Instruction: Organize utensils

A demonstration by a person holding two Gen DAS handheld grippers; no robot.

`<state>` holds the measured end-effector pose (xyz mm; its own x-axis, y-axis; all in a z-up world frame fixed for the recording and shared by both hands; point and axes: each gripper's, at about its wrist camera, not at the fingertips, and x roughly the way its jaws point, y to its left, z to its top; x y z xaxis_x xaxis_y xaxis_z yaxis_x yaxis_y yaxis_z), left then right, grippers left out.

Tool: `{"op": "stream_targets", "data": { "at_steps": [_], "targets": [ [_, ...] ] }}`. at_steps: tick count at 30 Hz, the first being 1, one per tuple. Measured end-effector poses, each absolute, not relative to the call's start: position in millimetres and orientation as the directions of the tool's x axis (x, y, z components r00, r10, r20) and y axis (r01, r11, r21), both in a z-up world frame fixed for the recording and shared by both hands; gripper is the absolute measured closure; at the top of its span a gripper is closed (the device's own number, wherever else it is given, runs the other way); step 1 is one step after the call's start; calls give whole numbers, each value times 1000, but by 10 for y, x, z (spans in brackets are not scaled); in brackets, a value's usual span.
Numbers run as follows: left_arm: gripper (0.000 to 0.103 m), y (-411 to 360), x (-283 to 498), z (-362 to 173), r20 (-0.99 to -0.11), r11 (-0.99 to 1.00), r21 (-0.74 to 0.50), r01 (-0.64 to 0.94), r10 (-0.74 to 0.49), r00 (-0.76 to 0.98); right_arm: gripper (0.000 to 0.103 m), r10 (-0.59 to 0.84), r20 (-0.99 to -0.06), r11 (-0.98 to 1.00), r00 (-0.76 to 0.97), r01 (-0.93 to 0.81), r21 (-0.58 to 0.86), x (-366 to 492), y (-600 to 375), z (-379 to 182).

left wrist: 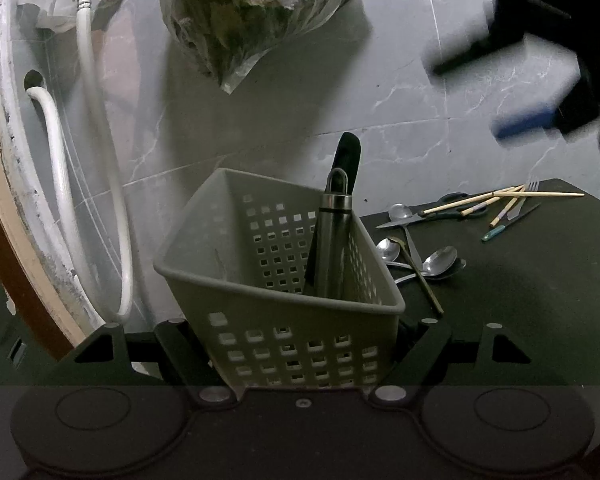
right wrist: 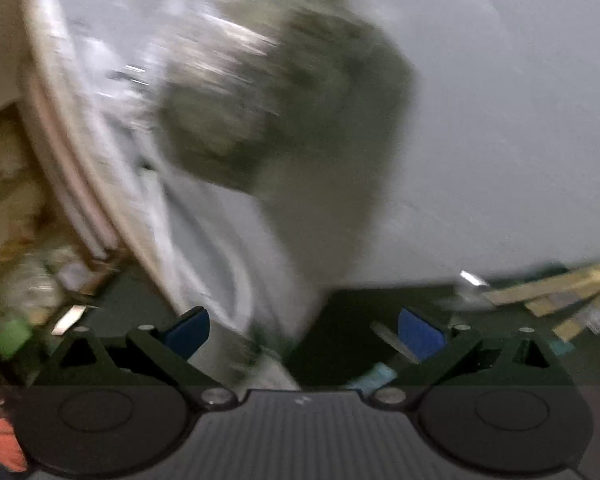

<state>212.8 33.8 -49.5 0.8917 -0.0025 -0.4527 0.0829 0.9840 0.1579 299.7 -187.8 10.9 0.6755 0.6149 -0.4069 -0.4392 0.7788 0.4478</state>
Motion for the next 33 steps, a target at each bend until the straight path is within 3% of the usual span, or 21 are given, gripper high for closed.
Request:
{"op": "stream_targets", "data": {
  "at_steps": [4, 8, 17, 23, 31, 33],
  "targets": [
    [23, 343, 2131, -498, -454, 984, 158, 83, -2, 891, 0, 469, -628, 869, 621, -195, 456, 3227, -2004, -310],
    [23, 346, 2134, -498, -454, 984, 158, 83, -2, 891, 0, 453, -676, 867, 581, -110, 487, 3291, -2107, -576],
    [23, 365, 2138, -495, -457, 984, 156, 83, -2, 889, 2, 374, -635, 913, 676, -146, 382, 3445, -2088, -844],
    [23, 364, 2144, -493, -459, 984, 156, 80, 0, 889, 16, 334, -624, 935, 707, -164, 315, 3662, -2005, -987],
    [23, 370, 2146, -493, -459, 984, 156, 82, -1, 889, 44, 335, -643, 940, 689, -197, 279, 3794, -1874, -1079],
    [23, 370, 2145, -494, -458, 984, 156, 82, -1, 889, 46, 338, -646, 939, 684, -204, 276, 3800, -1850, -1090]
  ]
}}
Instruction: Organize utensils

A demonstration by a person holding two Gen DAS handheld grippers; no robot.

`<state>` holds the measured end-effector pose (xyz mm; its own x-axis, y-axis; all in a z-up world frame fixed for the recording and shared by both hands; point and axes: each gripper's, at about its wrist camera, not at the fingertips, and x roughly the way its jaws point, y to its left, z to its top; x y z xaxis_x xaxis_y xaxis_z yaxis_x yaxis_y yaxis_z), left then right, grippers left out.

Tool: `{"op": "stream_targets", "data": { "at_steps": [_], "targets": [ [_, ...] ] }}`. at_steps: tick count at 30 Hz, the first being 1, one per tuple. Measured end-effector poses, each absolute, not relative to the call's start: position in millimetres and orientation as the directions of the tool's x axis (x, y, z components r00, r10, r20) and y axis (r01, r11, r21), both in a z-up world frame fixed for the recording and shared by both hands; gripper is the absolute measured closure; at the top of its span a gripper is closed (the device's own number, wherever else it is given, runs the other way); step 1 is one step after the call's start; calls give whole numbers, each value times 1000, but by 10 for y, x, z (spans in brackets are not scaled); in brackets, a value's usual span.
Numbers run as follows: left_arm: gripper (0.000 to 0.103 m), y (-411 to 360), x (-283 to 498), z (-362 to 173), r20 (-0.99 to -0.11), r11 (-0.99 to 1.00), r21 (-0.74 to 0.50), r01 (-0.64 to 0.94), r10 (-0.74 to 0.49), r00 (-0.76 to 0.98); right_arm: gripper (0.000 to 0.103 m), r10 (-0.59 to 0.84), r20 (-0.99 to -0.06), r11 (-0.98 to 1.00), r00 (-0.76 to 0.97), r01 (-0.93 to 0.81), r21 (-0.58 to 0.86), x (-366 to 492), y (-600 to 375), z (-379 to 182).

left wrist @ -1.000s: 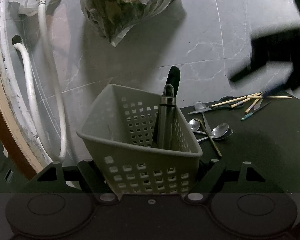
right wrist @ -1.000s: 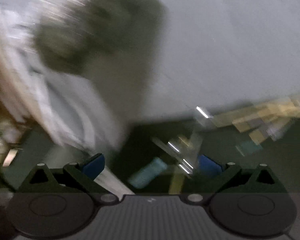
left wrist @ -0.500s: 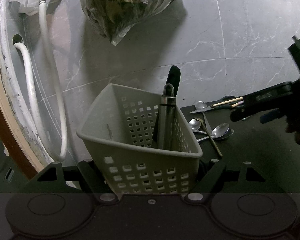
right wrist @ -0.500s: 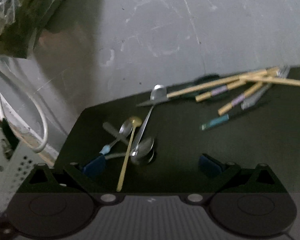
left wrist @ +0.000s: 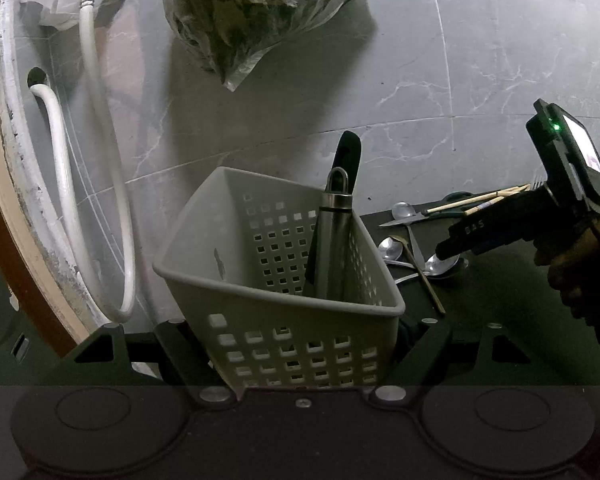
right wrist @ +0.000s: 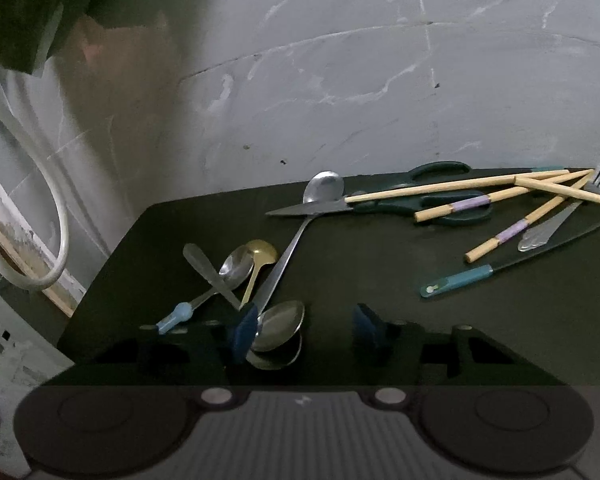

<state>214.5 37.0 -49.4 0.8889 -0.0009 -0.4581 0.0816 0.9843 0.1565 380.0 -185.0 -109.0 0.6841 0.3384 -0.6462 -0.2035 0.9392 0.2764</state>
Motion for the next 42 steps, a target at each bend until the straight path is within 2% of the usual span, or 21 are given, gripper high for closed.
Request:
{"op": "stream_targets", "data": {
  "at_steps": [2, 9, 11, 13, 17, 22, 26, 35, 38, 40, 42],
  "targets": [
    [23, 372, 2147, -493, -458, 984, 155, 81, -1, 889, 47, 346, -650, 936, 676, -207, 284, 3813, -1828, -1103],
    [23, 373, 2148, -490, -459, 985, 154, 81, -2, 889, 58, 347, -666, 936, 660, -204, 286, 3813, -1779, -1141],
    [23, 373, 2148, -491, -458, 985, 155, 82, -2, 889, 64, 343, -666, 938, 663, -204, 280, 3811, -1776, -1138],
    [23, 372, 2150, -490, -459, 985, 155, 82, -1, 889, 76, 346, -665, 937, 662, -203, 285, 3818, -1783, -1142],
    [23, 368, 2151, -491, -459, 985, 155, 81, -1, 889, 82, 354, -654, 933, 668, -199, 301, 3822, -1811, -1144],
    [23, 371, 2151, -489, -458, 985, 154, 81, -1, 889, 97, 371, -631, 924, 681, -201, 325, 3815, -1850, -1118],
    [23, 375, 2153, -489, -457, 985, 153, 81, -2, 890, 102, 378, -607, 915, 699, -184, 358, 3781, -1921, -1067],
    [23, 378, 2156, -500, -452, 985, 151, 87, -9, 892, 103, 405, -557, 891, 725, -179, 416, 3698, -2083, -919],
    [23, 389, 2156, -498, -452, 984, 151, 91, -13, 892, 90, 405, -590, 887, 698, -143, 439, 3759, -2091, -991],
    [23, 391, 2157, -498, -453, 984, 152, 95, -16, 891, 73, 419, -591, 873, 690, -126, 472, 3795, -2105, -1041],
    [23, 392, 2158, -496, -453, 984, 153, 96, -17, 891, 71, 418, -599, 877, 684, -130, 464, 3831, -2073, -1079]
  ]
}}
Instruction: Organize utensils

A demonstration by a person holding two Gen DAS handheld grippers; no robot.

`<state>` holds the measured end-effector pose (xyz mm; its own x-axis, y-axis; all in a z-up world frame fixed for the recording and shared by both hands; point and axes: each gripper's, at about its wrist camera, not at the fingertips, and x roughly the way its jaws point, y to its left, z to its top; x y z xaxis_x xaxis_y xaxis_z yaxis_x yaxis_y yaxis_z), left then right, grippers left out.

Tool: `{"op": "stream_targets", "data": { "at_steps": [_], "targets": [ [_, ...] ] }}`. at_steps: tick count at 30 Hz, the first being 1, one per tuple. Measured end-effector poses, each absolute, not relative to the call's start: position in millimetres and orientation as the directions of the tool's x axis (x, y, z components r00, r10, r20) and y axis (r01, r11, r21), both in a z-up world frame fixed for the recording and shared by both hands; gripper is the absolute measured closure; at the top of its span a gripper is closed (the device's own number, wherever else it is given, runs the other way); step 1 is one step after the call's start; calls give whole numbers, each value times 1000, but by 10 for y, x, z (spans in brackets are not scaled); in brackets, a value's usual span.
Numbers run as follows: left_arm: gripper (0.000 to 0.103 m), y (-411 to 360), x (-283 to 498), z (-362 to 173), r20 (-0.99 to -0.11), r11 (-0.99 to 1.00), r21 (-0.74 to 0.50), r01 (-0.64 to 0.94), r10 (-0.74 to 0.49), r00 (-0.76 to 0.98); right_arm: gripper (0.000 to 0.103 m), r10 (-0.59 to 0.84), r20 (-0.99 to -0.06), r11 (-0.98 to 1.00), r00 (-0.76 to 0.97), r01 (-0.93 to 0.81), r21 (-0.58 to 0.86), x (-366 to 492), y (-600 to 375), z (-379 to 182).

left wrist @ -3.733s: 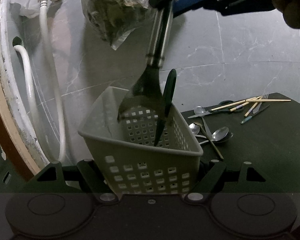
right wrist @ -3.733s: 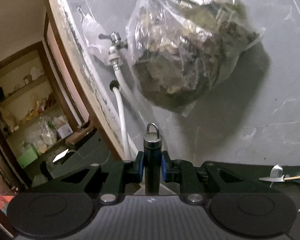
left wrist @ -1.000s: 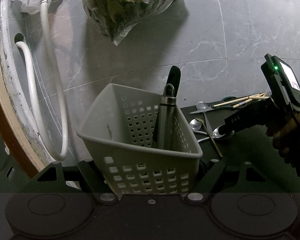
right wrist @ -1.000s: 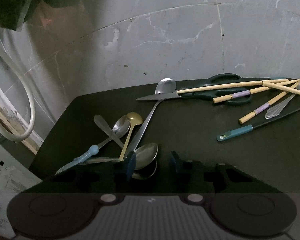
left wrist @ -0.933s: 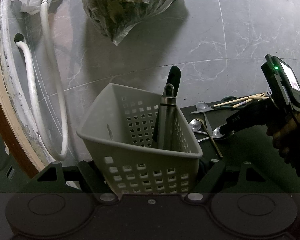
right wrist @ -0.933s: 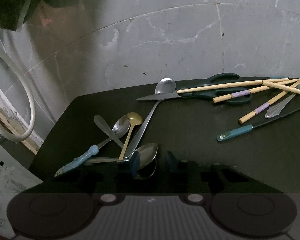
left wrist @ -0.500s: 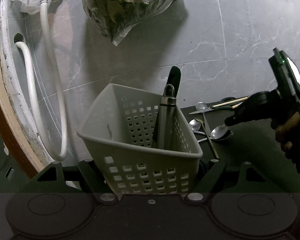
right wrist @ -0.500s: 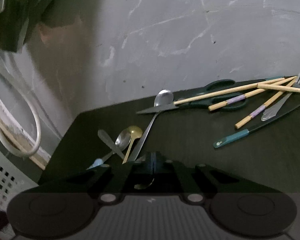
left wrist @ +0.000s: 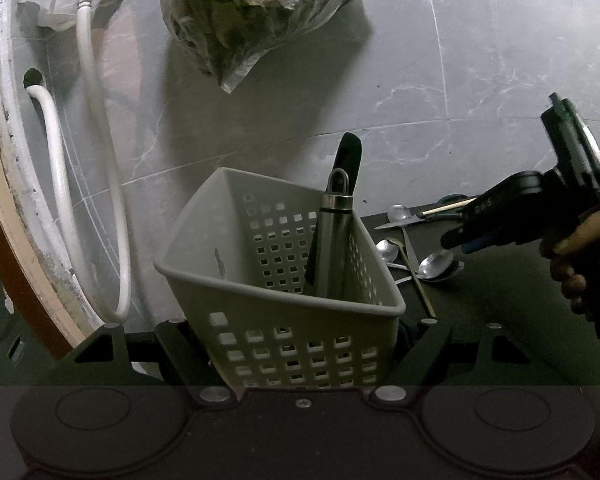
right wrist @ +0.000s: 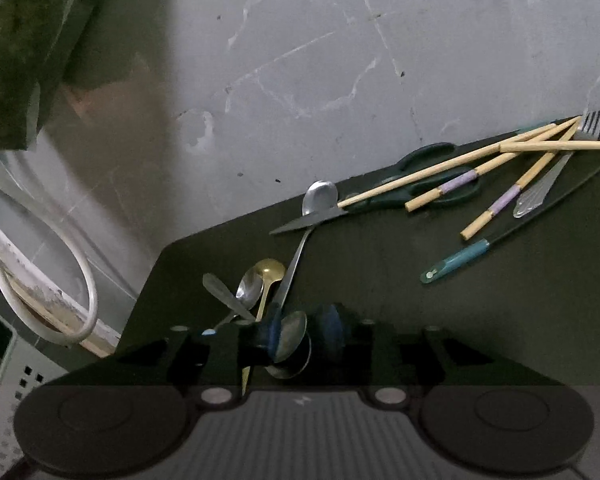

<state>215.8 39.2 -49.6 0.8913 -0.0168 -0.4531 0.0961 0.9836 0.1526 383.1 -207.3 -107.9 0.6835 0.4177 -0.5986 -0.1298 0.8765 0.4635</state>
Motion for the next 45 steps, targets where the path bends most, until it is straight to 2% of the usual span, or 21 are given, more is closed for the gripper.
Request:
{"op": "stream_targets", "data": {
  "at_steps": [7, 8, 9, 10, 28, 45],
  "targets": [
    [23, 391, 2167, -494, -453, 984, 153, 96, -16, 891, 73, 422, -633, 888, 649, -155, 433, 3961, -1913, -1218],
    [23, 391, 2164, -495, -453, 984, 152, 96, -16, 891, 77, 420, -632, 890, 651, -160, 426, 3952, -1896, -1221],
    [23, 392, 2165, -495, -453, 984, 152, 95, -16, 892, 89, 420, -633, 893, 650, -170, 417, 3953, -1875, -1226],
    [23, 392, 2167, -496, -452, 984, 152, 95, -16, 892, 93, 417, -636, 896, 649, -175, 408, 3950, -1859, -1233],
    [23, 412, 2140, -523, -443, 984, 148, 101, -25, 896, 101, 406, -536, 879, 740, -157, 450, 3800, -2190, -927],
    [23, 421, 2145, -525, -438, 983, 148, 109, -33, 898, 101, 301, -483, 928, 822, -137, 346, 3421, -2501, -518]
  ]
}}
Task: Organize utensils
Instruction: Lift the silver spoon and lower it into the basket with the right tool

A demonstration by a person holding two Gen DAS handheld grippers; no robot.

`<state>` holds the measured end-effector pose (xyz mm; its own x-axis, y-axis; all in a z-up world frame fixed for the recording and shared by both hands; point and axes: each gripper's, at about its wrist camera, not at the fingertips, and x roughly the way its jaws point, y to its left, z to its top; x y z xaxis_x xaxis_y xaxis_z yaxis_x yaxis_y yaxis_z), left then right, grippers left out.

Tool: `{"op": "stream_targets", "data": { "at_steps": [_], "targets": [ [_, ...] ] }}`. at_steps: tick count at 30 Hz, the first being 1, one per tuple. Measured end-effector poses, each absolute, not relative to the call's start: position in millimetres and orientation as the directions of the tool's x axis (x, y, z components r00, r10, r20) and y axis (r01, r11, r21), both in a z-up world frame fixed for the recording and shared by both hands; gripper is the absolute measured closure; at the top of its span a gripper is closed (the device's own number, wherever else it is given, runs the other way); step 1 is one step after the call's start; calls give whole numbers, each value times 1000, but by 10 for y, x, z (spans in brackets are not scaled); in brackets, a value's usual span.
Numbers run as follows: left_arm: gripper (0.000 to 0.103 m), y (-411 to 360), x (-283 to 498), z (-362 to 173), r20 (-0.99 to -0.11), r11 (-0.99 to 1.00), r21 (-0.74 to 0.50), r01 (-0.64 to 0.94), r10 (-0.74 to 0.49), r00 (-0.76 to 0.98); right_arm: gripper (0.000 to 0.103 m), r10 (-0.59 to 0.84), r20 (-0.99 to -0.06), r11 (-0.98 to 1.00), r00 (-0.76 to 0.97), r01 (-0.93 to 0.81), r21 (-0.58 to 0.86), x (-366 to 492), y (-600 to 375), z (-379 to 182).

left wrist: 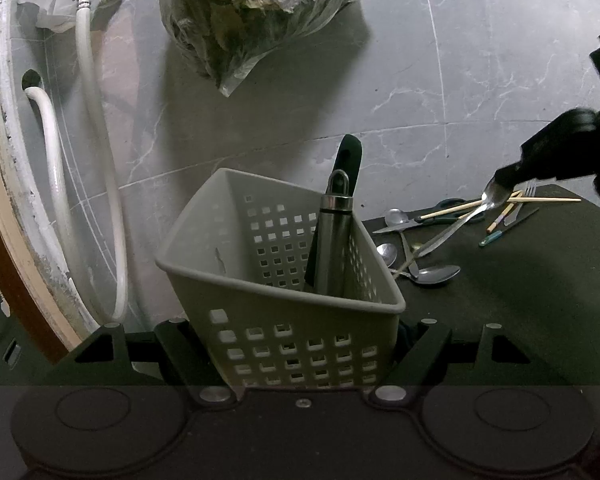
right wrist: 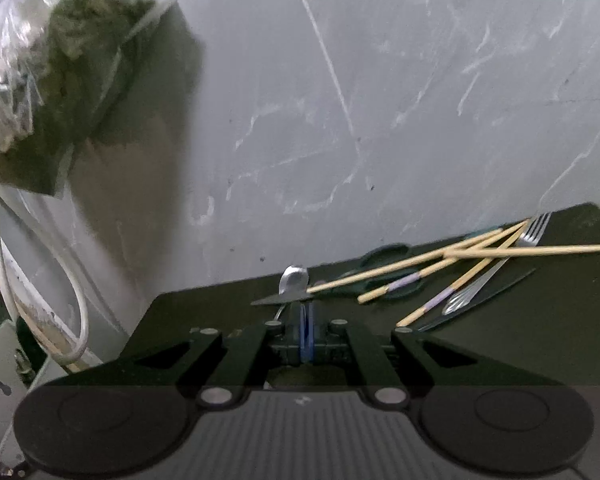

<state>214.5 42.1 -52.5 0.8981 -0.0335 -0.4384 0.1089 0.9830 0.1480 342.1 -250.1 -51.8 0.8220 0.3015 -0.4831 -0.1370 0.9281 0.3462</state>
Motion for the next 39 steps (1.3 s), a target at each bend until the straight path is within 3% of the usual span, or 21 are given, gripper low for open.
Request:
{"op": "stream_targets", "data": {
  "at_steps": [11, 19, 26, 33, 39],
  "targets": [
    [23, 436, 2156, -531, -436, 982, 145, 121, -46, 899, 101, 340, -400, 894, 851, -161, 417, 3289, -2652, -144],
    [23, 440, 2166, -539, -433, 982, 142, 126, -53, 900, 101, 559, -151, 670, 815, -337, 662, 3227, -2781, 335],
    [24, 442, 2160, -552, -425, 984, 131, 124, -57, 903, 101, 691, 22, 479, 723, -481, 735, 3227, -2720, 661],
    [24, 454, 2147, -562, -416, 985, 119, 122, -62, 907, 101, 751, 37, 462, 659, -565, 684, 3161, -2493, 906],
    [24, 456, 2147, -566, -412, 984, 124, 125, -64, 909, 101, 785, -26, 507, 618, -618, 601, 3109, -2267, 1034]
  ]
}}
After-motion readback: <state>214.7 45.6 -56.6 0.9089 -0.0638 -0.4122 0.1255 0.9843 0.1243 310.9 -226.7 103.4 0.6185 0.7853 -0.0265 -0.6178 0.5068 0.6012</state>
